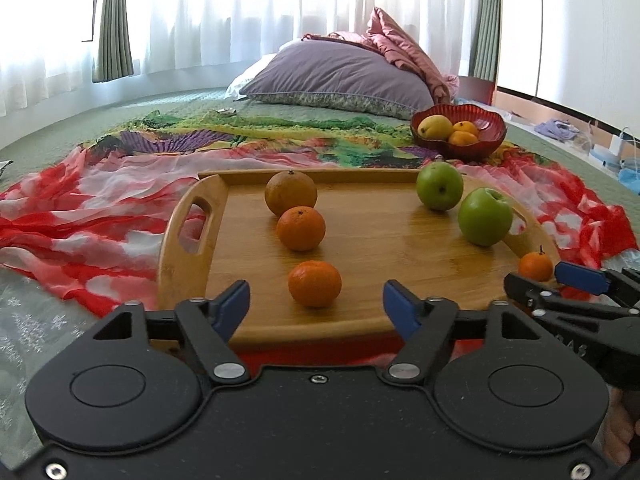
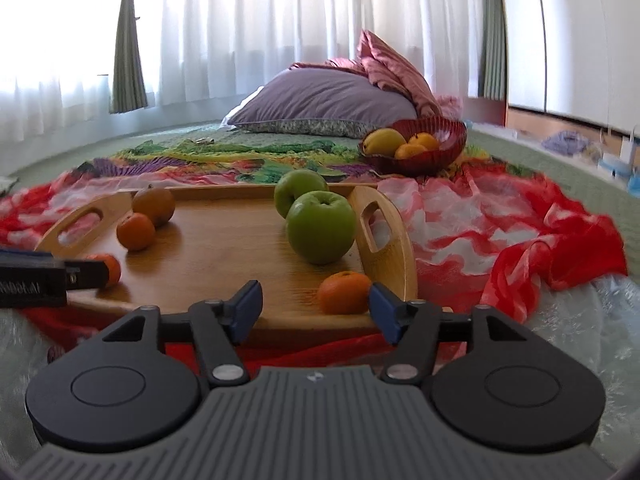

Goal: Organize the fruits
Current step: 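Open both grippers to release the tangerines on the tray, then move both grippers back down to the two dates on the sheet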

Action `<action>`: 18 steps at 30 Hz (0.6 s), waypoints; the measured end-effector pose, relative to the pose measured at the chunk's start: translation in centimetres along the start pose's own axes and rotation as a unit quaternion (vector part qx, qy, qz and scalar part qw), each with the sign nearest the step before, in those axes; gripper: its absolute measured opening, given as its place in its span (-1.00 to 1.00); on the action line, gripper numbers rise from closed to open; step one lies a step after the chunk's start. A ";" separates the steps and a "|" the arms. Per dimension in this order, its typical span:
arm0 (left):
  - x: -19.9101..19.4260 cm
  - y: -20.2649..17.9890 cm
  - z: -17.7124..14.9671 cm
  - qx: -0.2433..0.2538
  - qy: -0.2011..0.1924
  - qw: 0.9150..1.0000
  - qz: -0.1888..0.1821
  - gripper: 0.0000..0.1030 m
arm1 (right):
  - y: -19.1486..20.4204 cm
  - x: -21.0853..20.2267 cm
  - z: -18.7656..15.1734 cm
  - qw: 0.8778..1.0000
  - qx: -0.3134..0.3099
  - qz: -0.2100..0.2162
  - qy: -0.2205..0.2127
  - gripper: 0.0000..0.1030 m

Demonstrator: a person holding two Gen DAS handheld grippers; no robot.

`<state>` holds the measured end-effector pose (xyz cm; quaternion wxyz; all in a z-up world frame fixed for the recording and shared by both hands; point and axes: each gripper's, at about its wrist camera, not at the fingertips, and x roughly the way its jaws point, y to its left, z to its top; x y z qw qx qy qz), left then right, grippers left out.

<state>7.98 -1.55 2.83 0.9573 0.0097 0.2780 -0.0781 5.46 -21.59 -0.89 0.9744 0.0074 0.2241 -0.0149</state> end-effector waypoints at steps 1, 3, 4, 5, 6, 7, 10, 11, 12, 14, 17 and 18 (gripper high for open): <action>-0.4 0.0 -0.2 0.003 0.000 1.000 0.000 0.45 | 0.2 -0.2 -0.2 1.000 -0.008 -0.001 -0.002 0.44; -1.0 0.0 -0.6 0.007 0.000 1.000 0.000 0.50 | 0.5 -0.7 -0.4 1.000 -0.018 0.001 -0.004 0.45; -1.2 0.0 -0.8 0.008 0.000 1.000 -0.001 0.52 | 0.6 -0.9 -0.5 1.000 -0.021 0.002 -0.006 0.45; -1.5 0.0 -1.0 0.009 0.001 1.000 -0.002 0.54 | 0.8 -1.1 -0.5 1.000 -0.024 0.002 -0.007 0.45; -1.7 0.0 -1.2 0.009 0.002 1.000 -0.003 0.55 | 0.8 -1.2 -0.6 1.000 -0.026 0.002 -0.008 0.45; -1.9 0.0 -1.4 0.009 0.004 1.000 -0.004 0.56 | 0.9 -1.4 -0.7 1.000 -0.028 0.003 -0.009 0.45; -2.5 0.2 -2.1 0.009 0.010 1.000 -0.007 0.57 | 1.1 -1.9 -0.9 0.999 -0.033 0.011 -0.013 0.45; -2.6 0.2 -2.3 0.010 0.012 1.000 -0.009 0.57 | 1.2 -2.2 -1.0 0.999 -0.036 0.015 -0.015 0.45; -2.8 0.2 -2.5 0.012 0.014 1.000 -0.011 0.57 | 1.3 -2.5 -1.1 0.999 -0.039 0.019 -0.018 0.45; -3.1 0.2 -2.8 0.018 0.016 1.000 -0.014 0.55 | 1.6 -2.9 -1.3 0.998 -0.047 0.027 -0.022 0.45; -3.5 0.2 -3.2 0.023 0.020 0.999 -0.020 0.39 | 2.0 -3.5 -1.6 0.997 -0.056 0.039 -0.026 0.45; -3.5 0.2 -3.2 0.022 0.022 0.999 -0.023 0.29 | 2.1 -3.6 -1.7 0.997 -0.058 0.044 -0.026 0.45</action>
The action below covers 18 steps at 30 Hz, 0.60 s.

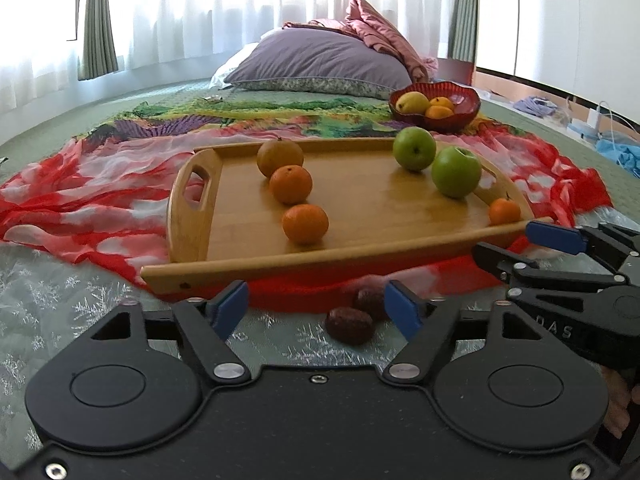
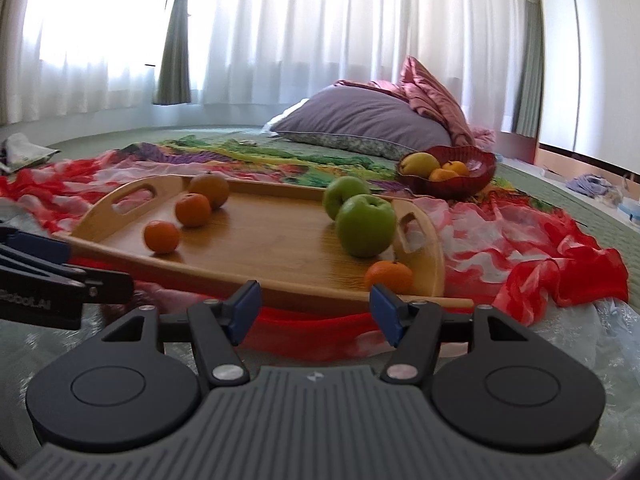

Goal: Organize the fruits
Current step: 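Move both grippers back down to the two dates on the sheet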

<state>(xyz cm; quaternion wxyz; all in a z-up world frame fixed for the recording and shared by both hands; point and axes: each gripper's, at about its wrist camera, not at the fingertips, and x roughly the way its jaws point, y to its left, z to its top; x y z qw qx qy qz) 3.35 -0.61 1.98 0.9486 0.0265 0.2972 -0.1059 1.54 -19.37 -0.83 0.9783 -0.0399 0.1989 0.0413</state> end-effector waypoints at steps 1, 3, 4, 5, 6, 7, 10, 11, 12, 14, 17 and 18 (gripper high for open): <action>0.0 0.0 -0.1 -0.002 0.002 1.000 -0.002 0.24 | 0.1 -0.1 -0.1 1.000 -0.002 0.005 0.000 0.45; -0.2 0.1 -0.2 -0.006 0.006 1.000 -0.007 0.02 | 0.4 -0.3 -0.3 1.000 -0.005 0.014 0.001 0.45; -0.2 0.1 -0.2 -0.008 0.008 1.000 -0.010 -0.04 | 0.6 -0.3 -0.4 1.000 -0.008 0.019 0.002 0.45; -0.2 0.2 -0.3 -0.010 0.011 1.000 -0.014 -0.12 | 0.8 -0.3 -0.5 1.000 -0.010 0.022 0.003 0.45; -0.3 0.2 -0.4 -0.014 0.015 1.000 -0.020 -0.13 | 0.9 -0.4 -0.6 1.000 -0.012 0.026 0.004 0.45; -0.3 0.2 -0.4 -0.017 0.017 0.999 -0.027 -0.15 | 1.1 -0.5 -0.6 0.999 -0.014 0.029 0.005 0.45; -0.2 0.2 -0.6 -0.020 0.024 0.999 -0.040 -0.24 | 1.7 -0.6 -0.7 0.999 -0.018 0.041 0.004 0.45; -0.2 0.2 -0.7 -0.019 0.025 0.999 -0.041 -0.27 | 1.8 -0.6 -0.7 0.999 -0.019 0.045 0.004 0.45; -0.1 0.1 -0.8 -0.018 0.027 0.999 -0.042 -0.29 | 2.0 -0.7 -0.7 0.999 -0.020 0.048 0.003 0.43; 0.0 0.1 -0.9 -0.017 0.030 0.998 -0.045 -0.39 | 2.3 -0.7 -0.8 0.998 -0.023 0.057 0.003 0.38; 0.3 0.2 -1.0 -0.022 0.037 0.998 -0.048 -0.44 | 2.7 -0.7 -0.8 0.997 -0.030 0.065 0.005 0.26; 0.5 0.4 -1.0 -0.028 0.041 0.997 -0.052 -0.48 | 2.8 -0.7 -0.9 0.997 -0.032 0.066 0.006 0.23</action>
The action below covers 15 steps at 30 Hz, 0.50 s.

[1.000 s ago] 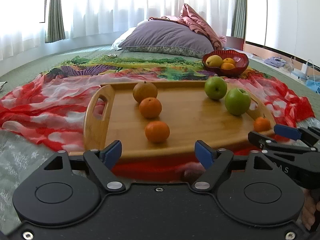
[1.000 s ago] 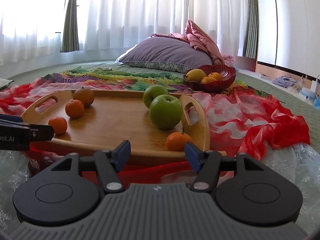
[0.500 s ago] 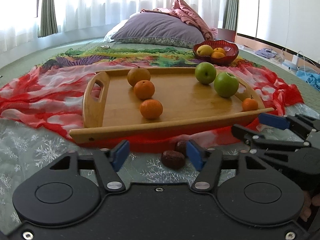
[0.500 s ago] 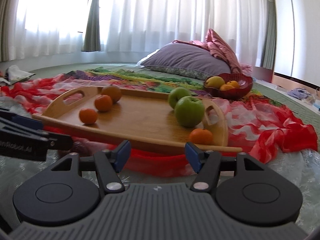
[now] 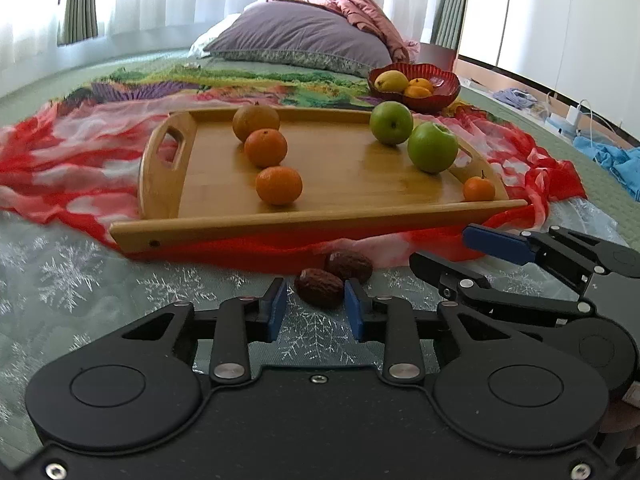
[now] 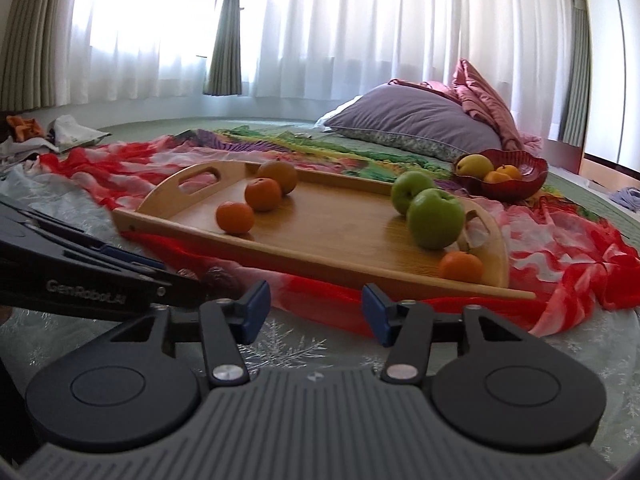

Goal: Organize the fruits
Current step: 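Move both grippers back down to the two dates on the sheet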

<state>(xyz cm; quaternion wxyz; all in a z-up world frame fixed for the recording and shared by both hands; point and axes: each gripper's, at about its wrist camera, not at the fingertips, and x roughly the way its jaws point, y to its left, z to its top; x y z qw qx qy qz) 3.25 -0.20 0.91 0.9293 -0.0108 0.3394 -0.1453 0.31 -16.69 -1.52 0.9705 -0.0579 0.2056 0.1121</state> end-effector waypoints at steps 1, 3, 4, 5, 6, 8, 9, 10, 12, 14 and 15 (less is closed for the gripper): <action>0.1 0.1 0.0 -0.004 0.002 1.000 -0.003 -0.50 | 0.1 0.0 0.0 1.000 -0.001 0.002 0.001 0.20; -0.1 0.3 0.0 -0.010 -0.002 1.000 -0.003 -0.51 | 0.2 0.1 -0.1 1.000 0.000 0.006 0.003 0.18; -0.2 0.3 0.1 -0.008 -0.006 1.000 0.000 -0.51 | 0.2 0.1 -0.1 1.000 0.000 0.007 0.003 0.16; -0.4 0.3 0.1 -0.006 -0.011 1.000 0.005 -0.51 | 0.3 0.0 -0.1 1.000 -0.001 0.009 0.003 0.15; -0.5 0.3 0.2 -0.003 -0.017 1.000 0.009 -0.51 | 0.4 0.0 0.0 1.000 -0.002 0.011 0.002 0.15; -0.7 0.4 0.4 -0.001 -0.025 1.000 0.016 -0.51 | 0.6 0.0 0.0 1.000 -0.004 0.016 0.001 0.15; -0.7 0.5 0.5 0.000 -0.028 0.999 0.020 -0.51 | 0.8 0.0 0.1 1.000 -0.005 0.019 0.000 0.14; -0.7 0.6 0.6 0.000 -0.030 0.999 0.023 -0.51 | 0.9 0.0 0.1 1.000 -0.006 0.023 -0.001 0.12; -0.7 0.9 0.9 -0.004 -0.032 0.999 0.030 -0.51 | 1.3 0.0 0.2 0.999 -0.009 0.031 -0.001 0.05; -0.7 1.3 1.1 -0.008 -0.034 0.999 0.033 -0.51 | 1.8 0.1 0.3 0.999 -0.011 0.038 -0.001 0.00; -0.7 1.5 1.2 -0.011 -0.035 0.999 0.035 -0.51 | 2.0 0.1 0.3 0.999 -0.012 0.043 -0.001 -0.03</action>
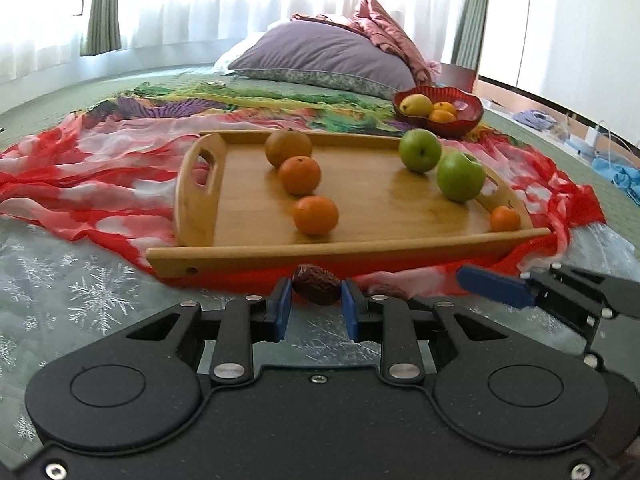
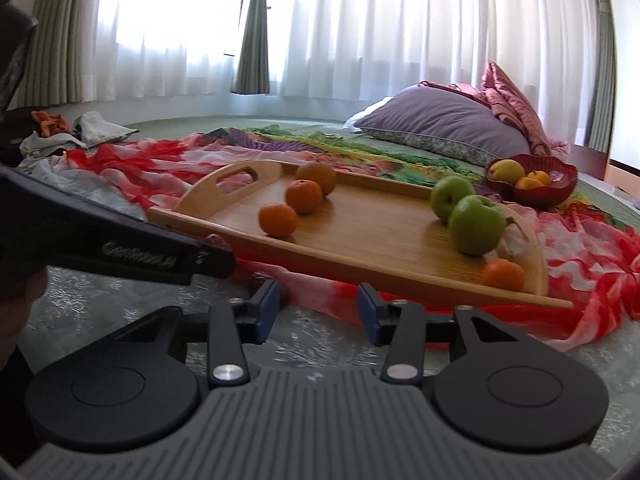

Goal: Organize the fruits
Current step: 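Move both grippers back down to the two dates on the sheet, then grasp a brown date with the left gripper while the right grasps the other date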

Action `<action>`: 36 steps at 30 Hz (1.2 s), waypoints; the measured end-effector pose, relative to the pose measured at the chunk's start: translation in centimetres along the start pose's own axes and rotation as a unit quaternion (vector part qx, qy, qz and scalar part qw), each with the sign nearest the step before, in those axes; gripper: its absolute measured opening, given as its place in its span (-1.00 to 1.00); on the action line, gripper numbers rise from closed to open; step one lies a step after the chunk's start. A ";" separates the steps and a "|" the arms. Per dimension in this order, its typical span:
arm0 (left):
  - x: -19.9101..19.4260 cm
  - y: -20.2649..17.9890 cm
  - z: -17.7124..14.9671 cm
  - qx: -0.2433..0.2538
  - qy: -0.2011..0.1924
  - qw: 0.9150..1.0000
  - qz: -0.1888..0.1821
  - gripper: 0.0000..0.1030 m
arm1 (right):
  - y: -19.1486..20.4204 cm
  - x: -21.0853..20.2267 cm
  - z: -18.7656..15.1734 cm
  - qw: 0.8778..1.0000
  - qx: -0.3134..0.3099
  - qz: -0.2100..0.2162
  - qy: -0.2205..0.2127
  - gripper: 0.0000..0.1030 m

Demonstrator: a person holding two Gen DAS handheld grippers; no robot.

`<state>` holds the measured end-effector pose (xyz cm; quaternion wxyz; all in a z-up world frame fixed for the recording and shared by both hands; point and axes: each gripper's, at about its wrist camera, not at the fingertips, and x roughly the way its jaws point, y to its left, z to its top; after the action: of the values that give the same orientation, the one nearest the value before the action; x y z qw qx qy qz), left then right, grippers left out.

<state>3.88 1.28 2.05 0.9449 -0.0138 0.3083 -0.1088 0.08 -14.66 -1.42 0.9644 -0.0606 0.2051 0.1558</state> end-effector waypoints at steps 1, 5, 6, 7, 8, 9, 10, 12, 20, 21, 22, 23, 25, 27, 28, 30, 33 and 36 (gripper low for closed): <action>0.0 0.1 0.1 -0.001 -0.001 1.000 0.002 -0.51 | 0.2 0.1 0.0 1.000 -0.001 0.005 0.000 -0.06; 0.0 0.5 0.3 -0.002 -0.008 1.000 0.011 -0.51 | 1.4 0.5 0.4 1.000 -0.009 0.020 0.003 -0.17; 0.0 0.6 0.4 -0.003 -0.009 1.000 0.014 -0.51 | 1.6 0.7 0.5 1.000 -0.008 0.022 0.007 -0.22; 0.0 0.8 0.4 -0.004 -0.010 1.000 0.015 -0.51 | 1.8 0.9 0.6 1.000 -0.003 0.023 0.012 -0.25; 0.0 0.9 0.4 -0.006 -0.011 1.000 0.017 -0.51 | 1.9 1.1 0.7 1.000 0.003 0.025 0.015 -0.26; 0.0 1.1 0.4 -0.009 -0.011 1.000 0.018 -0.51 | 2.0 1.2 0.8 0.999 0.010 0.027 0.019 -0.26; 0.0 1.2 0.5 -0.011 -0.012 1.000 0.020 -0.51 | 2.1 1.4 0.9 0.999 0.017 0.027 0.022 -0.26; 0.1 1.4 0.5 -0.013 -0.012 1.000 0.022 -0.51 | 2.4 1.7 1.0 0.999 0.026 0.023 0.028 -0.26; 0.2 1.8 0.5 -0.013 -0.015 0.999 0.028 -0.50 | 2.3 3.0 1.3 0.994 0.095 -0.009 0.060 -0.25; 0.2 1.9 0.5 -0.014 -0.016 0.999 0.028 -0.50 | 2.4 3.1 1.3 0.993 0.102 -0.012 0.060 -0.25; 0.2 2.0 0.6 -0.015 -0.016 0.999 0.028 -0.50 | 2.5 3.2 1.4 0.993 0.106 -0.015 0.059 -0.25; 0.3 2.1 0.6 -0.016 -0.016 0.999 0.029 -0.50 | 2.6 3.2 1.4 0.992 0.109 -0.020 0.059 -0.25; 0.3 2.3 0.6 -0.019 -0.018 0.999 0.030 -0.50 | 2.8 3.5 1.4 0.991 0.120 -0.022 0.058 -0.24; 0.3 2.5 0.7 -0.023 -0.019 0.999 0.030 -0.50 | 2.9 3.6 1.4 0.989 0.133 -0.023 0.059 -0.23; 0.3 2.6 0.7 -0.024 -0.019 0.999 0.029 -0.50 | 2.9 3.7 1.4 0.988 0.140 -0.025 0.058 -0.23; 0.4 2.8 0.8 -0.025 -0.019 0.999 0.030 -0.50 | 3.0 3.8 1.4 0.987 0.149 -0.028 0.056 -0.20; 0.4 2.8 0.8 -0.024 -0.021 0.999 0.029 -0.50 | 3.2 4.1 1.5 0.985 0.160 -0.037 0.053 -0.19; 0.5 2.8 1.0 -0.024 -0.023 0.999 0.029 -0.50 | 3.5 4.3 1.4 0.984 0.164 -0.047 0.053 -0.21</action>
<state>5.36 3.89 2.31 0.9539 -0.0299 0.2894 -0.0734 3.25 -9.95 -2.11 0.9552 0.0809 0.2758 0.0709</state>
